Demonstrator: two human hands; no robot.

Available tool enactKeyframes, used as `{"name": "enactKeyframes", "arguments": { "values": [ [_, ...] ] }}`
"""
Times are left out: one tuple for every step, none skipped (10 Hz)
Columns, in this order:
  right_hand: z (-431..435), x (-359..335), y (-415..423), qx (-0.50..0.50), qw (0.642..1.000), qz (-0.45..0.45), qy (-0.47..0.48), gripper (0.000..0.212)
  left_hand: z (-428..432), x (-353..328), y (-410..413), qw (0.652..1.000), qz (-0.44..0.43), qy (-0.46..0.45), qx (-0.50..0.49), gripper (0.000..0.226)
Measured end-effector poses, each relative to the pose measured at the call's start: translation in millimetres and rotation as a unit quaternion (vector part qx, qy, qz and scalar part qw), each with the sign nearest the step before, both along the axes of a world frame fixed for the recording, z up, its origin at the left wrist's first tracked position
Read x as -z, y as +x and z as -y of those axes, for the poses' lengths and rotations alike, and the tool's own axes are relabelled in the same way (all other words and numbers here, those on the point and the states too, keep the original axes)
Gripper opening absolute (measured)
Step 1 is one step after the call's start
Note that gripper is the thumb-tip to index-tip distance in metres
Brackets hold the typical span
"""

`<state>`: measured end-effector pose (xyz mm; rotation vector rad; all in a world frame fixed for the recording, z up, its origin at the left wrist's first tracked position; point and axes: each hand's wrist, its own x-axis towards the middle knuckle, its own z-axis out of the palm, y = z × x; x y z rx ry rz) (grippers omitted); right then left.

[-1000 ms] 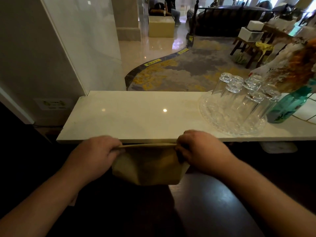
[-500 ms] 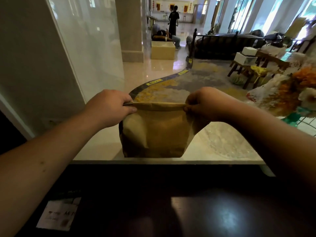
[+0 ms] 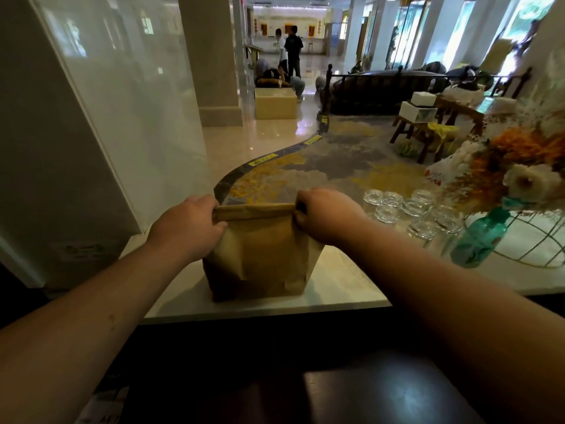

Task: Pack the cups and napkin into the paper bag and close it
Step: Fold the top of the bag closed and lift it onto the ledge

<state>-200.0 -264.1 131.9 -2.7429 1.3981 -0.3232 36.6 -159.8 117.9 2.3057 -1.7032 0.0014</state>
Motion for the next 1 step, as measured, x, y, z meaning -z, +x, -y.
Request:
{"name": "enactKeyframes", "arguments": {
  "values": [
    [-1.6,-7.8,-4.8,-0.009,1.0,-0.023,-0.002,0.041,-1.3,-16.1,-4.2,0.999,0.028,0.015,-0.007,0.07]
  ]
}}
